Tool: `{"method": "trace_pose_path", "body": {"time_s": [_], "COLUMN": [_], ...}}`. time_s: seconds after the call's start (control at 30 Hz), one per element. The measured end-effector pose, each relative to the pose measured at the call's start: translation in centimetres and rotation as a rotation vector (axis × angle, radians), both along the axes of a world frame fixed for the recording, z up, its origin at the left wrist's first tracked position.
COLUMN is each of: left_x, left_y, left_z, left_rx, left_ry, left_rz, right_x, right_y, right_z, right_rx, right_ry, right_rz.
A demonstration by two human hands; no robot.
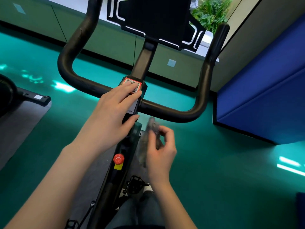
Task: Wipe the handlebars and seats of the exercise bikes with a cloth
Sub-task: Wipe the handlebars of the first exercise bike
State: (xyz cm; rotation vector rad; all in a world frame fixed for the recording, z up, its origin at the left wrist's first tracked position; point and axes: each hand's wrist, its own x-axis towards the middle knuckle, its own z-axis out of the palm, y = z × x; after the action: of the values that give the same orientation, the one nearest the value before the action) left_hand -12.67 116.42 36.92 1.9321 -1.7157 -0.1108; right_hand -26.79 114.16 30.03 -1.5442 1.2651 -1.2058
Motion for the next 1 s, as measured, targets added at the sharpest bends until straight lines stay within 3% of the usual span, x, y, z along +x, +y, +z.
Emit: {"method": "trace_pose_path", "body": {"time_s": [0.17,0.27,0.7,1.0], "left_x": [-0.1,-0.1,0.3,0.3], "left_y": [-0.1,-0.1,0.1,0.1], "left_z": [-0.5,-0.5,-0.6,-0.7], "left_rx": [-0.008,-0.010,0.012,0.009], "left_ry": [-0.002,0.003,0.003,0.011], "left_rz": [0.014,0.011,-0.006,-0.003], "right_x": [-3.8,-3.6,4.1,4.7], "right_y": [-3.2,-4.3,-2.9,-1.5], "right_z": [-0.3,-0.2,0.4,0.4], "right_rx": [0.201,0.240,0.437,0.482], "right_ry": [-0.252,-0.341,-0.672,-0.609], "right_rz": [-0.284,-0.332,-0.197,-0.016]}}
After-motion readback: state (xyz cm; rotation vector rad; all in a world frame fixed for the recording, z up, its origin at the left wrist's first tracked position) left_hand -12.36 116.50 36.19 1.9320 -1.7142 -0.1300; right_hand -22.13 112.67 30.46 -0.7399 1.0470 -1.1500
